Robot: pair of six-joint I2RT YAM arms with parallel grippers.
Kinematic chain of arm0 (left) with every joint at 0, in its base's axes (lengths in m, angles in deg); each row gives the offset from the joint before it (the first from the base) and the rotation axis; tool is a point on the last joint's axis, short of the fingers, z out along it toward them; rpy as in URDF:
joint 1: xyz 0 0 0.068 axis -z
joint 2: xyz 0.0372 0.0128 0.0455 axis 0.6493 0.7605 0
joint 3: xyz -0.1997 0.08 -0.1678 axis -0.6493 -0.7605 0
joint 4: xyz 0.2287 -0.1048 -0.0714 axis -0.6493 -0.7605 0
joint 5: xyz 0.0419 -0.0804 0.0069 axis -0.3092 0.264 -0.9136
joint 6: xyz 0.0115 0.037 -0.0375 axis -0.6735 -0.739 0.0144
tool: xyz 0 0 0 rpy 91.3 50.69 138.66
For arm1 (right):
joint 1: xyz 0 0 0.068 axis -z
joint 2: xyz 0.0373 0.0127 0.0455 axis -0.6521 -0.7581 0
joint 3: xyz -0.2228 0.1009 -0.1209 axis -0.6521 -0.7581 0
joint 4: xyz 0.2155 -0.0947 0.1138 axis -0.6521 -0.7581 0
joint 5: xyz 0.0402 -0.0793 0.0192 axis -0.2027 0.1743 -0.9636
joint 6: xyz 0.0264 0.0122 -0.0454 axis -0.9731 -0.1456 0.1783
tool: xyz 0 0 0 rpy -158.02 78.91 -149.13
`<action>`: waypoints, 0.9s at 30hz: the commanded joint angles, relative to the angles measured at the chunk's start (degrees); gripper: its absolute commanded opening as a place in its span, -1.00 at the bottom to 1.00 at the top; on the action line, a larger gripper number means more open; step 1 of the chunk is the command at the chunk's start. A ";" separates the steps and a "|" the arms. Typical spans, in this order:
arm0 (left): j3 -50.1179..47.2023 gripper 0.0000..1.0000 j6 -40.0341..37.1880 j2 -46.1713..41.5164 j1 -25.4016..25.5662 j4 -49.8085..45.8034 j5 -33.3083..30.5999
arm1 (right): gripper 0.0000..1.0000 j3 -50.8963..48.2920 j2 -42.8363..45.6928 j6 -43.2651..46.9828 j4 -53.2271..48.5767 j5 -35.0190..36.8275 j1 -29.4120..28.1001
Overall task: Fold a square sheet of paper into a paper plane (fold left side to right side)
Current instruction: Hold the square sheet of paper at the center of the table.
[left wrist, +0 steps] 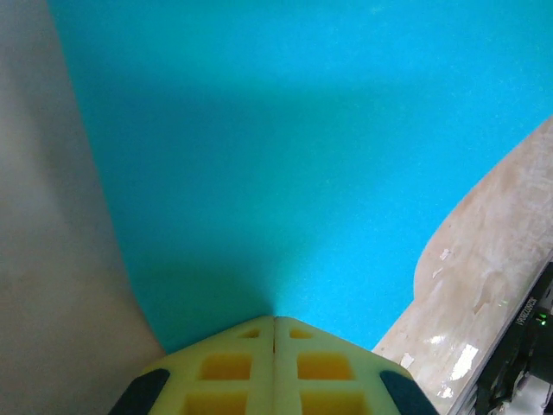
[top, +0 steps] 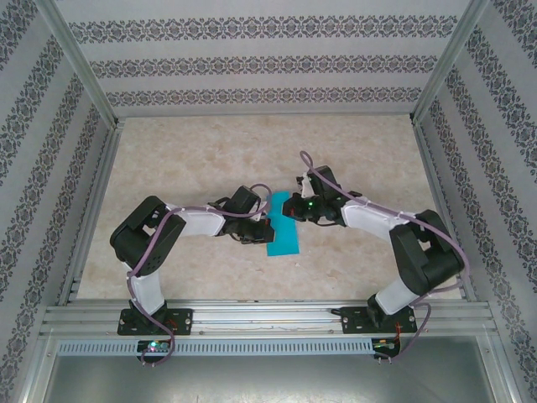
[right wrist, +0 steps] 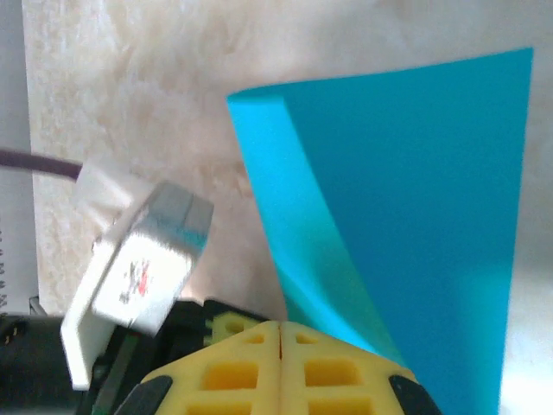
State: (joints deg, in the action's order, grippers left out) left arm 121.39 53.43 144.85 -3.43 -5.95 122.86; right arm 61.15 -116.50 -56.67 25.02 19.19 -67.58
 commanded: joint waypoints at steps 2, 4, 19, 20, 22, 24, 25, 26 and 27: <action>-2.12 -1.00 1.39 0.75 0.65 -3.82 -2.33 | -1.00 -4.98 1.80 -3.79 -0.04 -0.82 -1.87; -2.09 -1.00 1.67 0.74 0.73 -3.41 -2.12 | -1.00 -5.94 1.29 -4.09 -0.10 -0.37 -3.17; 2.85 -1.00 2.95 -0.96 -0.48 -1.18 -0.15 | -1.00 -7.51 -5.52 -0.34 -7.30 7.31 -5.82; 3.22 -1.00 2.93 -0.68 -0.78 -0.74 0.18 | -1.00 -7.50 -5.81 0.04 -7.82 7.61 -5.81; 4.15 -1.00 3.22 0.32 -1.41 0.92 1.43 | -1.00 -7.32 -6.36 0.71 -8.75 8.01 -5.82; 4.99 -1.00 3.39 1.19 -1.75 2.17 1.90 | -1.00 -7.41 -6.47 0.89 -9.04 8.39 -5.78; 5.46 -1.00 3.07 1.68 -1.97 2.30 1.65 | -1.00 -7.50 -6.46 0.98 -9.21 8.81 -5.82; 5.99 -1.00 2.71 2.10 -2.13 1.99 1.33 | -1.00 -7.50 -6.47 1.13 -9.44 9.16 -5.82; 6.36 -1.00 2.20 2.40 -2.33 1.74 0.86 | -1.00 -7.41 -6.46 1.24 -9.77 9.52 -5.80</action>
State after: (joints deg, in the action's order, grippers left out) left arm 126.22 56.14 145.62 -4.72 -5.30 123.76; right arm 54.77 -120.56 -57.26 22.51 22.69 -73.13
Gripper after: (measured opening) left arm 0.055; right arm 0.046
